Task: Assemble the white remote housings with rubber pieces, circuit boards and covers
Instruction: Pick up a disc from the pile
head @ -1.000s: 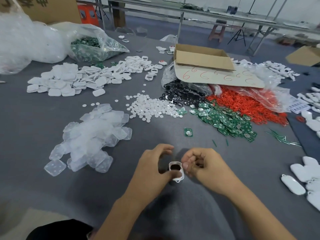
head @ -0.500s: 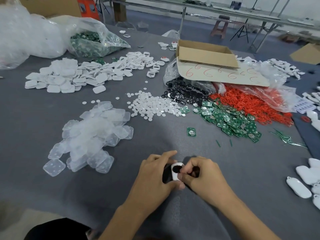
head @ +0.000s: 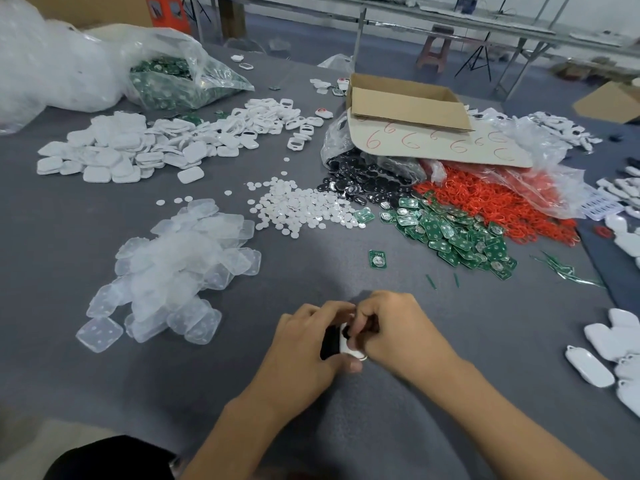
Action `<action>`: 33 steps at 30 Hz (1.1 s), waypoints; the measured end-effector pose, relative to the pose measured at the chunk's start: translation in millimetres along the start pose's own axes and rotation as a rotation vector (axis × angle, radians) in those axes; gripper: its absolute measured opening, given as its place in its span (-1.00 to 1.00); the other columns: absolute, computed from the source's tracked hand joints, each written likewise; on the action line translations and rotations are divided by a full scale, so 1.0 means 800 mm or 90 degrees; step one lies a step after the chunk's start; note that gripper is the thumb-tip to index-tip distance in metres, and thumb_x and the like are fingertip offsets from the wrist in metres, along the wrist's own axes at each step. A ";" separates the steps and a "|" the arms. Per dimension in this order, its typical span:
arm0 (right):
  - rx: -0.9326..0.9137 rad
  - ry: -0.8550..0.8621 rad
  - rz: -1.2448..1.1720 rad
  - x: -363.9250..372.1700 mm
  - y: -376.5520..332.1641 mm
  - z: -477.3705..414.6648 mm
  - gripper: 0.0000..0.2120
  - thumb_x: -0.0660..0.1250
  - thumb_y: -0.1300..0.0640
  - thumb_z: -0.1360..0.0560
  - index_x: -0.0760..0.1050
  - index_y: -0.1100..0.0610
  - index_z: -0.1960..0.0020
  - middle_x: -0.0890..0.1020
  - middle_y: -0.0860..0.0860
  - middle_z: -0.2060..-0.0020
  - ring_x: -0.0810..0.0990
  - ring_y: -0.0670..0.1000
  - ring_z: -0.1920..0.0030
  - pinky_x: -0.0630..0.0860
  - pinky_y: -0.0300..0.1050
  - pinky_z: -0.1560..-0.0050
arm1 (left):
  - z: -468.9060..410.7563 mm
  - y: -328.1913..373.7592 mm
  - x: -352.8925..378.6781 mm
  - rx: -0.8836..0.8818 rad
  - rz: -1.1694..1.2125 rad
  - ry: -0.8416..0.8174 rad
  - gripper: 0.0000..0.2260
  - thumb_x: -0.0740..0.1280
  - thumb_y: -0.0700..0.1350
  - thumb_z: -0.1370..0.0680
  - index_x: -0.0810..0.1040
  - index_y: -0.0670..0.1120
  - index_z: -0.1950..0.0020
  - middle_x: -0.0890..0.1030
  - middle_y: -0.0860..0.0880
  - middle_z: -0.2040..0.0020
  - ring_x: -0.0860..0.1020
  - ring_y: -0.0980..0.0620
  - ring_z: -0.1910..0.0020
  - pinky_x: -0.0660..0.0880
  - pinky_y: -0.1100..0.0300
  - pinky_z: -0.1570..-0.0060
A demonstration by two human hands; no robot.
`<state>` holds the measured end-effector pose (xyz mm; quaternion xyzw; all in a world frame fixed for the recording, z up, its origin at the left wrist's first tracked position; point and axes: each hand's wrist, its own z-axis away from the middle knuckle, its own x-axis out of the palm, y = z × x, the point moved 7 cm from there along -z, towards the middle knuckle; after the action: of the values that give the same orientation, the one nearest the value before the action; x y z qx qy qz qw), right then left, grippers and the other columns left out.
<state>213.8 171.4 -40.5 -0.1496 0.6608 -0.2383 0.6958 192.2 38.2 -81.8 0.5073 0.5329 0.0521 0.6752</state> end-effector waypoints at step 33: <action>0.123 0.272 -0.286 -0.012 0.027 -0.017 -0.75 0.43 0.21 -0.51 0.64 -0.16 0.16 0.68 -0.18 0.25 0.61 -0.15 0.22 0.51 -0.34 0.22 | -0.068 -0.071 -0.147 -0.170 -0.390 0.218 -0.86 0.31 -0.15 -0.60 0.63 0.02 -0.08 0.67 0.04 0.01 0.47 -0.10 -0.04 0.37 0.03 -0.02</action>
<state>203.0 196.0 -44.5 -0.1714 0.7167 -0.4739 0.4820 73.7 -26.7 -40.6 0.2159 0.7536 0.0003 0.6208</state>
